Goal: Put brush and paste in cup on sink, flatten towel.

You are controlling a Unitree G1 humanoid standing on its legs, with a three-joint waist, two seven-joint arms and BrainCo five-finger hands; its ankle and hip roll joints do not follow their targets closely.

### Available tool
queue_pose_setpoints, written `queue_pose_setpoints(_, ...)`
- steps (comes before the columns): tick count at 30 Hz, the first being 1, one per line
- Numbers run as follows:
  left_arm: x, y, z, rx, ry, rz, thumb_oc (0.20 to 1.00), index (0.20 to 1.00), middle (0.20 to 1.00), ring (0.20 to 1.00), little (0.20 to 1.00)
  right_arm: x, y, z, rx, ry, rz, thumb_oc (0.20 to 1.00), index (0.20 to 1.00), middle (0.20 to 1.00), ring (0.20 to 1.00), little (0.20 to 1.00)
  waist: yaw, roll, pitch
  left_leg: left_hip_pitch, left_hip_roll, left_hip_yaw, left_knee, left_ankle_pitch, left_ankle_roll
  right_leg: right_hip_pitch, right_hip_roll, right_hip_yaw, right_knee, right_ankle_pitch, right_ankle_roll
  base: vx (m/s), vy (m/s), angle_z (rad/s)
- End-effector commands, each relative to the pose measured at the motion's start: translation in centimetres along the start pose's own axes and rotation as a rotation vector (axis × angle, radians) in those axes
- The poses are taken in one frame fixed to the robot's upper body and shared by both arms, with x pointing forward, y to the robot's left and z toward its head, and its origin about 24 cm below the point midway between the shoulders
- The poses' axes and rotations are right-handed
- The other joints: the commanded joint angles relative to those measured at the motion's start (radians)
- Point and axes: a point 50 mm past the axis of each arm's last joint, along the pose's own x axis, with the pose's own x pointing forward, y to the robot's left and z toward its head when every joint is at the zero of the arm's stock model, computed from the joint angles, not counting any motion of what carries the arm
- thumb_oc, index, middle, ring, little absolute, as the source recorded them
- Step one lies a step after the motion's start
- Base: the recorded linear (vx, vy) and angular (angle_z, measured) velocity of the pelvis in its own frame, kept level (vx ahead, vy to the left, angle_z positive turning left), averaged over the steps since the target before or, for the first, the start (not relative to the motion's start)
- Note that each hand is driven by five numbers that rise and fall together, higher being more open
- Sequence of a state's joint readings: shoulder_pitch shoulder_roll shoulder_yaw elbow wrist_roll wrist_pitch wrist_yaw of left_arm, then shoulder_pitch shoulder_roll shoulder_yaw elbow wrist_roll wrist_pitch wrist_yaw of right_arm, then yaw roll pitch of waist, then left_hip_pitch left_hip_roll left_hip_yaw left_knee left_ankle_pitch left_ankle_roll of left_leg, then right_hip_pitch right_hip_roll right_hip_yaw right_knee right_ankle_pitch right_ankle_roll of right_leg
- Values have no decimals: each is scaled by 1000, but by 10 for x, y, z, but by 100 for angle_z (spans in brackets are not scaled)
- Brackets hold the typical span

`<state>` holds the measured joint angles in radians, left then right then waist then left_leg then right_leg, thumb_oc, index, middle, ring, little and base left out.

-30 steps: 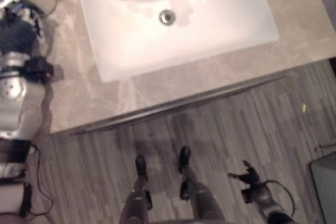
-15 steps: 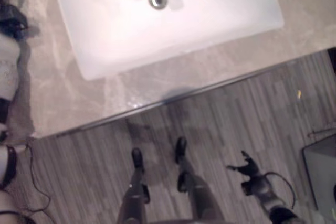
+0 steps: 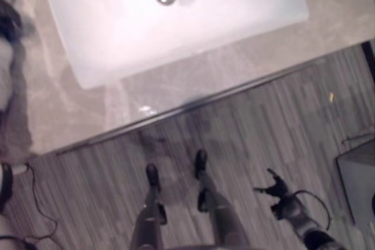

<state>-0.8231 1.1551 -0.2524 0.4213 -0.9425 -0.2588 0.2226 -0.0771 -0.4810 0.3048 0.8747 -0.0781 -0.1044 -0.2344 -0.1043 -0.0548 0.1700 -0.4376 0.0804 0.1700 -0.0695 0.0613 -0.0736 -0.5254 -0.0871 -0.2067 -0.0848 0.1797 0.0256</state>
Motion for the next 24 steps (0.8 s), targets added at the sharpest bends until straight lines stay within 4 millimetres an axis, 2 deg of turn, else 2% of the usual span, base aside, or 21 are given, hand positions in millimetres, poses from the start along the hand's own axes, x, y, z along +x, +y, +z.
queue_pose_setpoints(1,-11,22,4,63,-36,15,200,200,200,200,200,-11,-14,-32,-31,92,-36,1000,1000,1000,1000,1000,37,11,-42,-18,17,-94,-18,-2,3,62,-59,-43,-2,-40,167,-41,9,0)
queue_pose_setpoints(5,-21,36,7,98,-37,28,200,200,200,200,200,-13,-19,-36,-42,94,-45,1000,1000,1000,1000,1000,46,13,-40,-7,15,-94,-18,-4,5,72,-62,-44,-2,-40,166,-25,9,9)
queue_pose_setpoints(6,-22,47,9,116,-41,68,200,200,200,200,200,-14,-21,-41,-57,110,-40,1000,1000,1000,1000,1000,51,13,-33,0,14,-96,-18,-5,6,82,-62,-48,-2,-43,166,-16,9,5)
queue_pose_setpoints(10,-20,59,14,121,-52,127,200,200,200,200,200,-16,-25,-48,-63,137,-43,1000,1000,1000,1000,1000,48,13,-35,-8,11,-99,-18,-2,7,75,-66,-50,-2,-42,167,-1,7,2)
queue_pose_setpoints(13,-11,71,20,133,-67,216,200,200,200,200,200,-17,-26,-52,-63,154,-37,1000,1000,1000,1000,1000,37,10,-33,-11,7,-99,-18,-4,6,72,-68,-53,-2,-38,173,3,38,11)
queue_pose_setpoints(18,11,72,36,93,-120,309,200,200,200,200,200,-16,-25,-51,-60,155,-19,1000,1000,1000,1000,1000,20,-8,-26,-15,9,-87,-18,-8,3,60,-62,-43,-2,-29,182,15,28,3)
queue_pose_setpoints(19,19,73,45,86,-138,347,200,200,200,200,200,-17,-24,-53,-61,160,-7,1000,1000,1000,1000,1000,5,-15,-29,-22,14,-83,-18,-8,2,51,-58,-37,-2,-27,184,29,14,-9)
queue_pose_setpoints(22,25,75,51,111,-145,363,200,200,200,200,200,-18,-23,-56,-52,176,-2,1000,1000,1000,1000,1000,-6,-25,-36,-35,16,-81,-18,-4,2,35,-56,-34,-2,-22,185,25,12,-13)
queue_pose_setpoints(24,31,77,63,116,-170,393,200,200,200,200,200,-21,-18,-60,-41,188,17,1000,1000,1000,1000,1000,-17,-40,-41,-42,21,-77,-18,-5,-1,24,-50,-27,-2,-20,188,48,12,-13)
